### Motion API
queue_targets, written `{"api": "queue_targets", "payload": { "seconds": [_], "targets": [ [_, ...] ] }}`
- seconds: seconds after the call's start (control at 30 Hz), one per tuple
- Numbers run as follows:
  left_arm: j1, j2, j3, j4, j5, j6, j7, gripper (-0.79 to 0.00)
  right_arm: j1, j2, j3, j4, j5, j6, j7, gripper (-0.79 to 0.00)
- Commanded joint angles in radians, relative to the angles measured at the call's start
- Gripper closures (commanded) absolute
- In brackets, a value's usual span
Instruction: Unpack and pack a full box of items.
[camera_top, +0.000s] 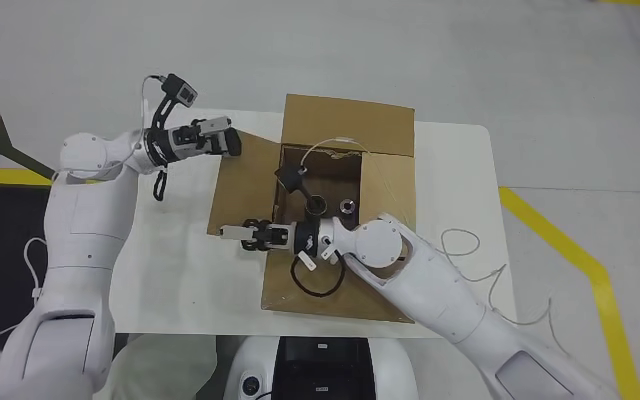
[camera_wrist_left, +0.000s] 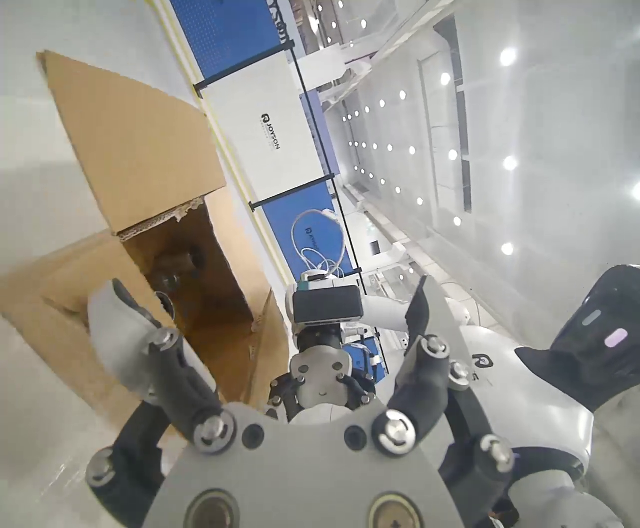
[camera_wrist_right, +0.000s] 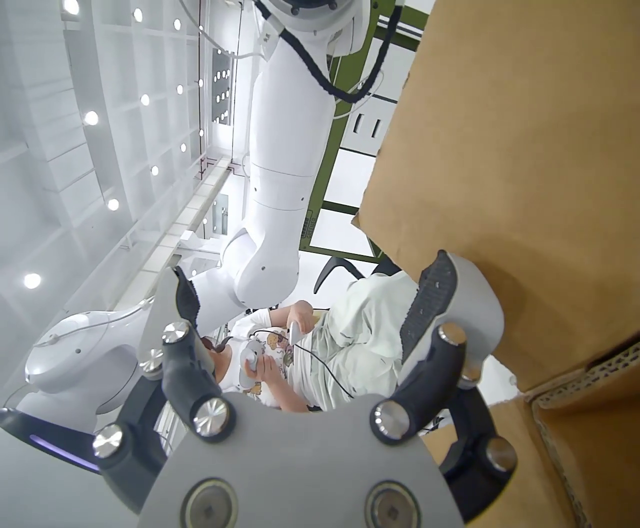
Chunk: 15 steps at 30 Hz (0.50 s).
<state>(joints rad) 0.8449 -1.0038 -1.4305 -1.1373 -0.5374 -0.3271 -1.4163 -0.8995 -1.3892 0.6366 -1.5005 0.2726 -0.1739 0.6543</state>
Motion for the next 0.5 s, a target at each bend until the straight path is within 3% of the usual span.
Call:
{"api": "queue_targets", "payload": {
  "seconds": [0.0, 0.27, 0.47],
  "targets": [
    [0.004, 0.003, 0.005, 0.012, 0.017, -0.005, -0.018, -0.785, -0.014, 0.006, 0.022, -0.015, -0.008, 0.001, -0.001, -0.785],
    [0.004, 0.007, 0.020, 0.064, 0.027, -0.012, -0.017, -0.785, -0.109, 0.048, 0.158, -0.126, -0.048, 0.026, 0.001, -0.785],
    [0.007, 0.009, 0.052, 0.076, 0.115, -0.066, 0.006, -0.785, -0.207, 0.082, 0.278, -0.227, -0.078, 0.044, 0.011, -0.785]
  ]
}}
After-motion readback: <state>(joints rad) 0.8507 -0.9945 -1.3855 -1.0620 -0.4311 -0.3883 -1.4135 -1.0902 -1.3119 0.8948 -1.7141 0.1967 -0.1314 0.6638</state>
